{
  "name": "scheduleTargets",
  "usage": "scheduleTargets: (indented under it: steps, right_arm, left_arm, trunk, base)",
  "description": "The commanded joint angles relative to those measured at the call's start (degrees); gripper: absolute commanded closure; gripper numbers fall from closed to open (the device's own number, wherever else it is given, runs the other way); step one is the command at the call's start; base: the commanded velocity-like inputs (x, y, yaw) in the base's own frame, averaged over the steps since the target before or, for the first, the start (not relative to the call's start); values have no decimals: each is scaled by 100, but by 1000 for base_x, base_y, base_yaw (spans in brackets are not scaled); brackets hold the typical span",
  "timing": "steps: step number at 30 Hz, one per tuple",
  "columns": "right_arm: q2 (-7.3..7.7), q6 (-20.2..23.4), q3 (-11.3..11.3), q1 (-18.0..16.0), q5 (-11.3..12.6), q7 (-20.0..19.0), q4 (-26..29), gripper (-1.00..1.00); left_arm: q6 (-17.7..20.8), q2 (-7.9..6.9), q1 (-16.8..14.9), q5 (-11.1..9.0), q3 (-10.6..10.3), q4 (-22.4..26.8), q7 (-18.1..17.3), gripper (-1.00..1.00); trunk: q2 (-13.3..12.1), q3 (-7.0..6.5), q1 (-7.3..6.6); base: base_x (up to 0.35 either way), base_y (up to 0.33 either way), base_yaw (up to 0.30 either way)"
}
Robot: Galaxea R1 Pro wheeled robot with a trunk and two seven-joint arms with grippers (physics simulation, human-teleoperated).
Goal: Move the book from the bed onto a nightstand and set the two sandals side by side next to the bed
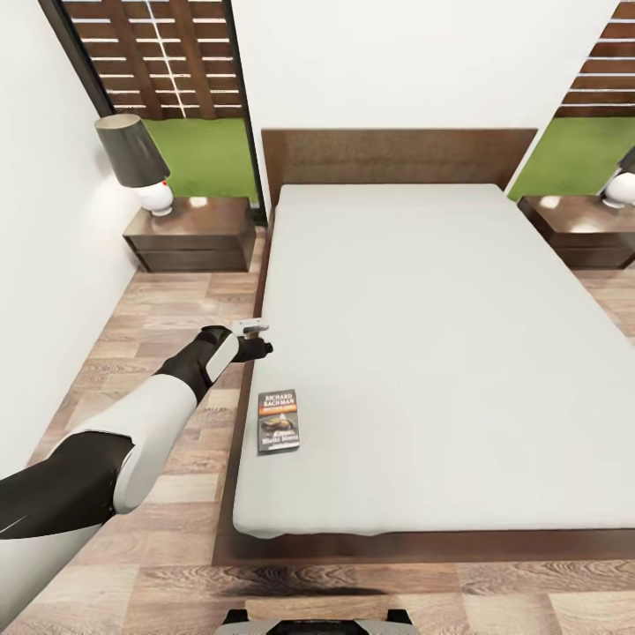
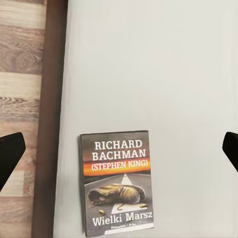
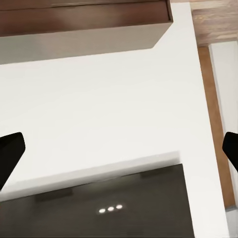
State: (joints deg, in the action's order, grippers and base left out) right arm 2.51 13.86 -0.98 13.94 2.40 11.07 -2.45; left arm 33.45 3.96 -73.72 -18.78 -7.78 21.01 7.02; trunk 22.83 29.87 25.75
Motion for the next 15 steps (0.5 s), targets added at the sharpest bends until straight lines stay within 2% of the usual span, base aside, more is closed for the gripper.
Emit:
scheduleTargets:
  steps: [1, 15]
  right_arm:
    - [-1, 16, -7, 15, 24, 16, 8, -100]
    - [-5, 20, -7, 112, 24, 11, 8, -100]
  left_arm:
    - [22, -1, -2, -60, -41, 9, 46, -100]
    - [20, 7, -2, -56, -47, 9, 46, -100]
  trunk:
    - [9, 16, 3]
    - [9, 149, 3]
  base:
    - [0, 0, 0]
    - [0, 0, 0]
